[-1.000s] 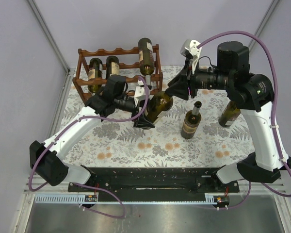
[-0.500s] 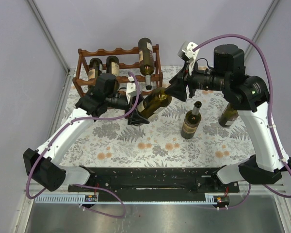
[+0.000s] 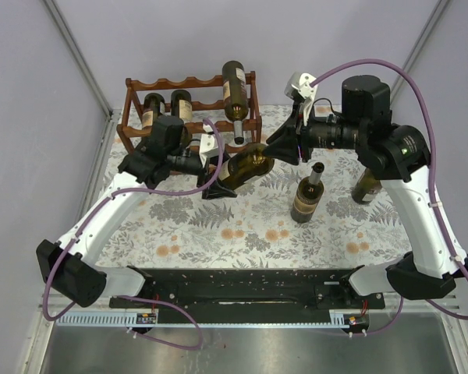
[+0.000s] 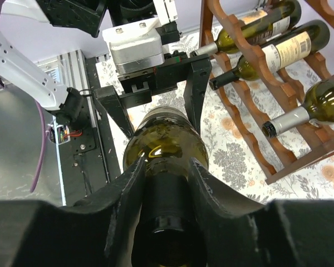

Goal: Put the wine bottle on the wine rack
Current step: Adjust the wine bottle.

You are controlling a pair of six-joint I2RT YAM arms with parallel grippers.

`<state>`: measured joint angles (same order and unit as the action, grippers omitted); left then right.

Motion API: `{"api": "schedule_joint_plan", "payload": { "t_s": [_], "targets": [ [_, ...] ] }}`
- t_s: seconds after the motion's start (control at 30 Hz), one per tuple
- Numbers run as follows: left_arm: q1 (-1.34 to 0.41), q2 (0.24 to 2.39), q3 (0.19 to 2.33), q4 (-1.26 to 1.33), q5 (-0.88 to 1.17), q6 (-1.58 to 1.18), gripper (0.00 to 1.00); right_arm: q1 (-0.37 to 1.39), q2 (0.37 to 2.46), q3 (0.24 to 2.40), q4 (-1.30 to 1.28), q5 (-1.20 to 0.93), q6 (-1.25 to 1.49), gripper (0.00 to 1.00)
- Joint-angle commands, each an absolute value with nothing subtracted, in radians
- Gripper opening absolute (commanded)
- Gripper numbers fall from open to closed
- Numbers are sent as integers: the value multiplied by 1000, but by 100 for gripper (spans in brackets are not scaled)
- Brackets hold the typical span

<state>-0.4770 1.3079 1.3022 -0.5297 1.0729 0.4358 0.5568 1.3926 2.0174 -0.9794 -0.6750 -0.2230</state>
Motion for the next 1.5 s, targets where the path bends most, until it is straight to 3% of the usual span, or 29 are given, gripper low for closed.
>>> {"api": "schedule_joint_plan", "payload": {
  "t_s": [0.0,0.07,0.17,0.2,0.27,0.37,0.5,0.77,0.93,1.07,1.47],
  "targets": [
    [-445,1243,1402,-525,1098,432,0,560,1365,2000,-996,-620,-301,19],
    [-431,1241,1405,-534,1092,442,0,558,1365,1988,-999,-615,-307,14],
    [-423,1236,1407,-534,1095,443,0,560,1367,1974,-997,-604,-311,18],
    [-420,1235,1407,-534,1097,443,0,560,1367,1973,-996,-606,-313,23],
    [-422,1232,1407,-540,1104,442,0,560,1370,1971,-994,-598,-311,43],
    [-422,1230,1414,-557,1106,456,0,560,1368,1977,-992,-577,-316,59],
    [-422,1227,1420,-584,1103,479,0,558,1376,1994,-991,-535,-318,68],
    [-420,1223,1427,-623,1094,517,0,558,1393,2000,-1023,-545,-348,70],
    [-420,1226,1453,-675,1071,560,0,560,1417,2049,-1087,-535,-406,77],
    [-419,1224,1465,-718,1052,597,0,560,1454,2149,-1172,-537,-446,87],
    [-419,1215,1477,-785,1000,664,0,560,1500,2259,-1313,-546,-525,98]
  ]
}}
